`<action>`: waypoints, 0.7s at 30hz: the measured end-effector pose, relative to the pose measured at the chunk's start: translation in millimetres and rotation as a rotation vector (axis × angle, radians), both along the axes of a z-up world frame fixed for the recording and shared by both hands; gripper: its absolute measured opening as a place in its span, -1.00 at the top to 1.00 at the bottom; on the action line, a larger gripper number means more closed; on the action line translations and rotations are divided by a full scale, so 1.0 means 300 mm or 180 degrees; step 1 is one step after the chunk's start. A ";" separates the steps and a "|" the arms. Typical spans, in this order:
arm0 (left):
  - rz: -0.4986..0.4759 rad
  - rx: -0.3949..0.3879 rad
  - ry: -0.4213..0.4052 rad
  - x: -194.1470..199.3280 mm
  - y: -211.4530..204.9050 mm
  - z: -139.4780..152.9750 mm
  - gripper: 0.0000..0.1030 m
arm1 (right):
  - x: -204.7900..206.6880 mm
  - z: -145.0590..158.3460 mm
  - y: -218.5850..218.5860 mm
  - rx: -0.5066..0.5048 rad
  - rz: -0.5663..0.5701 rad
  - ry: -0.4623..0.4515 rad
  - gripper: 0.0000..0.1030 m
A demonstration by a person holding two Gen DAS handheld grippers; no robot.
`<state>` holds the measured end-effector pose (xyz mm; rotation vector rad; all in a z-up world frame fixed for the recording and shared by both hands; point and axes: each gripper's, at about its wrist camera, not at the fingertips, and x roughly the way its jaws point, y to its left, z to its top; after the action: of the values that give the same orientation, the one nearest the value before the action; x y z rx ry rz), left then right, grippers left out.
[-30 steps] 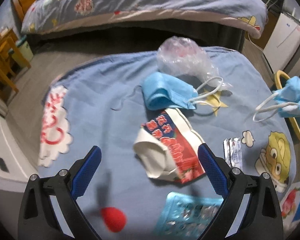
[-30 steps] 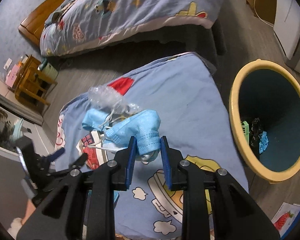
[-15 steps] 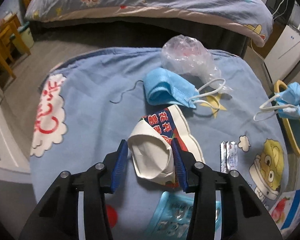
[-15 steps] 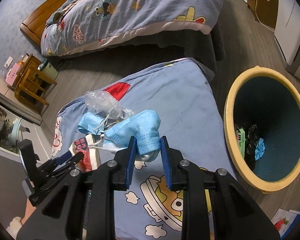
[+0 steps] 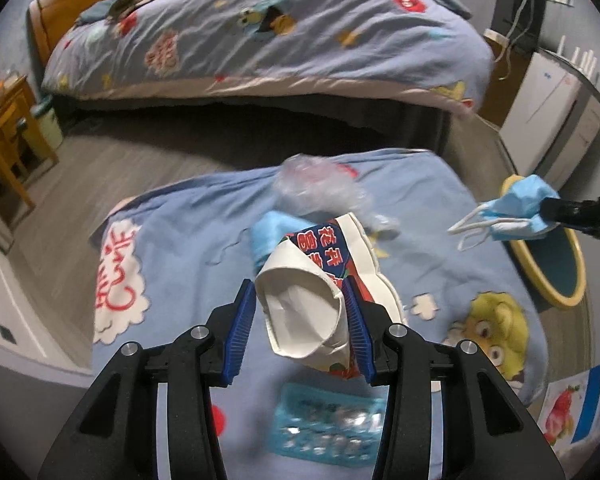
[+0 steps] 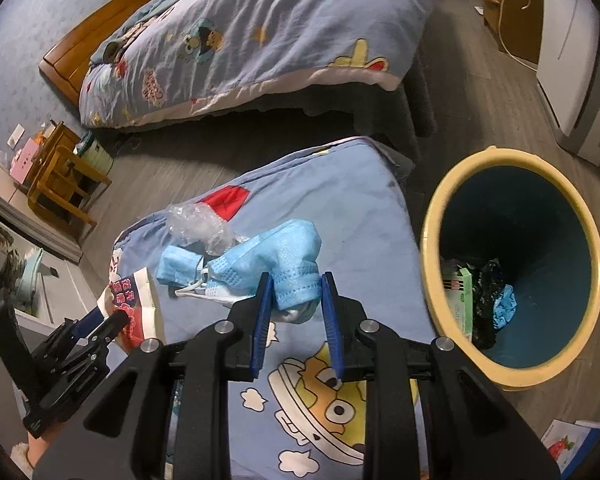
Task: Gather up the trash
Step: 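Carry the mask and wrapper over the bin and open both tools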
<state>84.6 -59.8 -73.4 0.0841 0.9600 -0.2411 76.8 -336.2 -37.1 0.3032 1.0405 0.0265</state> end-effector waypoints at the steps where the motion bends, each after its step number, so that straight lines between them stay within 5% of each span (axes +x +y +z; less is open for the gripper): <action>1: -0.0024 -0.0008 -0.0009 -0.001 -0.018 0.004 0.11 | -0.005 0.004 -0.009 0.0001 -0.0017 -0.0007 0.53; 21: -0.0851 -0.0076 -0.0038 -0.038 -0.552 -0.027 0.11 | -0.157 0.047 -0.426 -0.0011 -0.0712 -0.0146 0.53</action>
<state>73.1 -225.5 -81.4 0.1922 0.9331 -0.4976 29.7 -464.1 -22.9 0.4125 0.9563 -0.1690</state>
